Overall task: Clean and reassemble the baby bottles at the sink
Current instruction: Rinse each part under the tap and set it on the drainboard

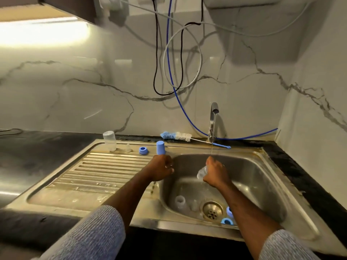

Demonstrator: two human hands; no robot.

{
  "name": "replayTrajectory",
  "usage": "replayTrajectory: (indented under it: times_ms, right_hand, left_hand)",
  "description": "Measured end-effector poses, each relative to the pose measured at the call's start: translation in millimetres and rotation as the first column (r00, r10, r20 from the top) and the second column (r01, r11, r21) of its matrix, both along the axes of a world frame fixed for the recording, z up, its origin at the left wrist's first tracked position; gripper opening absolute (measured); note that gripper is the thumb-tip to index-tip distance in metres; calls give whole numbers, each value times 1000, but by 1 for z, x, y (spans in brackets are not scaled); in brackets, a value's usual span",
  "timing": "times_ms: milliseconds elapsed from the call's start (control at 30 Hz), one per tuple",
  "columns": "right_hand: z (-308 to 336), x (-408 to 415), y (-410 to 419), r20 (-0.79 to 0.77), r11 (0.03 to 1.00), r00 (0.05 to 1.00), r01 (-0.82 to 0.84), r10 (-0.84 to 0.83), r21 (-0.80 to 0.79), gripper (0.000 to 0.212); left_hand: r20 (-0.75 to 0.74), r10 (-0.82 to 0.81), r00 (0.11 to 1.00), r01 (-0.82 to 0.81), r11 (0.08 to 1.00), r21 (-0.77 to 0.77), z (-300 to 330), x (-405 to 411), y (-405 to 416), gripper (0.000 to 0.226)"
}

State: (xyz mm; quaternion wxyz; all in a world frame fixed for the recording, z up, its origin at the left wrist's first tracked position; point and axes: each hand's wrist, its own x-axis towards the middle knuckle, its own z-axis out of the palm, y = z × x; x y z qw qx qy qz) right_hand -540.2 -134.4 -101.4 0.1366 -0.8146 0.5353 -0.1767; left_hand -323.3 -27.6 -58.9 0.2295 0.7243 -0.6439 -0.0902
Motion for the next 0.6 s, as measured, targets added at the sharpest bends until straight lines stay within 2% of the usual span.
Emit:
replayTrajectory:
  times_ms: [133,200,300,400,500,600]
  right_hand:
    - [9,10,2,67,999,997,-45,45,-9,54]
    - [15,22,3,161,996,984,-72,80,-54,57]
    - [27,52,7,318,996,944,-77,86,-39,67]
    - [41,104,14,427,991,895,-100,129,-88,62]
    - [53,164,29,535,975,816,-203,220,-91,60]
    - [59,229,47,545,943,776,-320,318,-95,62]
  left_hand:
    - [6,24,1000,-24,1000,10,3,22,12,31]
    - [-8,45,999,-45,999,-14,2,39,17,31]
    - [-39,90,995,-92,994,-59,1,72,26,28]
    - [-93,169,981,-178,980,-93,2,112,40,27]
    - [-131,221,966,-234,968,-93,0,155,59,26]
    - [-194,317,929,-340,935,-100,-3,199,77,24]
